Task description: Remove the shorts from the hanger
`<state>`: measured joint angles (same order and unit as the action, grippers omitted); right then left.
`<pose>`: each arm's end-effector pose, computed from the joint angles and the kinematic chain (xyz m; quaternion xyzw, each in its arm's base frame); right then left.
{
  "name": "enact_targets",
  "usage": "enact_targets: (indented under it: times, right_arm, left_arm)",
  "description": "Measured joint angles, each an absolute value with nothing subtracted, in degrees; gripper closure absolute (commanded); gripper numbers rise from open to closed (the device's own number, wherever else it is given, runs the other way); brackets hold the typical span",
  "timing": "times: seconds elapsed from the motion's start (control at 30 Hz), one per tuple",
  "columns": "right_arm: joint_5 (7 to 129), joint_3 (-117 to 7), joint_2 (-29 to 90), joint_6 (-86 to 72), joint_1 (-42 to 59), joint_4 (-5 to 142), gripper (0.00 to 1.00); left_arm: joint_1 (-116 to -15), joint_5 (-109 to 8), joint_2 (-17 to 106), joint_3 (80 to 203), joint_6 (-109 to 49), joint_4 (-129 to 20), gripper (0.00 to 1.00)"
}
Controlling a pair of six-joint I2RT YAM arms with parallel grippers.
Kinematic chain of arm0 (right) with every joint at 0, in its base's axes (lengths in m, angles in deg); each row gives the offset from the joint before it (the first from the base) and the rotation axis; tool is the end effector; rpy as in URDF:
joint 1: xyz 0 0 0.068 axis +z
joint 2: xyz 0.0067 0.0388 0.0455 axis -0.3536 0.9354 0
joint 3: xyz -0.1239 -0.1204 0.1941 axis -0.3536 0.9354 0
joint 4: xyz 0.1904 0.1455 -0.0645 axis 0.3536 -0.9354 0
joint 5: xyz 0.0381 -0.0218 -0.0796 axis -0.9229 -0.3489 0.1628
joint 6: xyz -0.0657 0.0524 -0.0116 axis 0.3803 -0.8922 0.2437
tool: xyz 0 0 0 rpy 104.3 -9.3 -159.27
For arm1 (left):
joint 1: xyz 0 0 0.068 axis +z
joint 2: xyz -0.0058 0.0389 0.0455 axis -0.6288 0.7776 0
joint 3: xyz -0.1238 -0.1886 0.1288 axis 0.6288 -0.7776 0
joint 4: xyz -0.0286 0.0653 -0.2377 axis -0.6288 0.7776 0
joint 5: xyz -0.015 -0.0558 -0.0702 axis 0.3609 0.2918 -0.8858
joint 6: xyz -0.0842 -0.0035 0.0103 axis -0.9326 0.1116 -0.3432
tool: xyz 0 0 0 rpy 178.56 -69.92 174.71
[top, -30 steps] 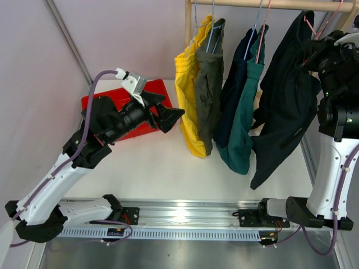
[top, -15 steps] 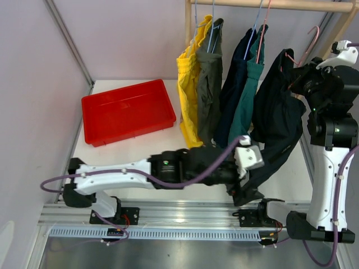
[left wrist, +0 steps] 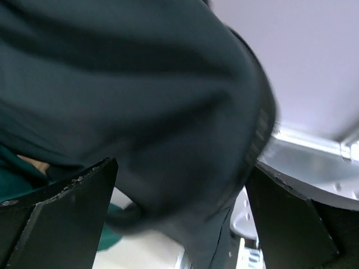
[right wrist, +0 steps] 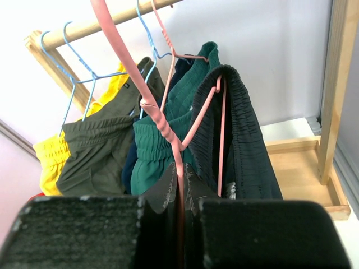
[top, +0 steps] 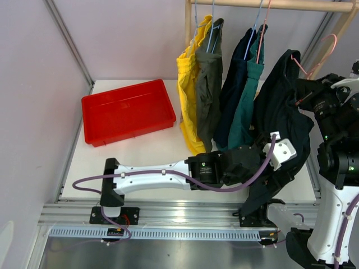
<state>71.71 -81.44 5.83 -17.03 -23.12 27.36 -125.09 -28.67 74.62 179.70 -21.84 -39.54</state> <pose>0.1497 -0.0011 0.5384 0.0901 0.6787 0.1158 0.7196 0.0483 -0.4547 0.4151 0.4380 0.6111 -0.3943 0.5284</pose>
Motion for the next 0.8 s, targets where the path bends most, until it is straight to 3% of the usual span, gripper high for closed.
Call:
enact_targets:
  times: [0.1, 0.13, 0.23, 0.4, 0.8]
  right_arm:
    - [71.2, -81.4, 5.2, -17.5, -23.1, 26.4, 1.0]
    - [71.1, -81.4, 5.1, -17.6, -23.1, 26.3, 1.0]
    - [70.9, -81.4, 4.8, -17.7, -23.1, 26.2, 1.0]
    - [71.4, -81.4, 5.4, -17.8, -23.1, 26.2, 1.0]
    - [73.8, -85.9, 13.5, -17.8, -23.0, 19.3, 1.0]
  left_arm:
    - [-125.1, -27.5, 77.0, 182.4, -21.6, -40.0, 0.26]
    - [-125.1, -27.3, 77.9, 183.4, -21.5, -40.2, 0.49]
    - [-125.1, -27.3, 79.7, 184.9, -21.5, -40.2, 1.0]
    - [-125.5, -26.9, 79.1, 181.2, -22.1, -41.5, 1.0]
    - [-139.5, -14.9, 62.1, 146.6, -29.6, -49.7, 1.0]
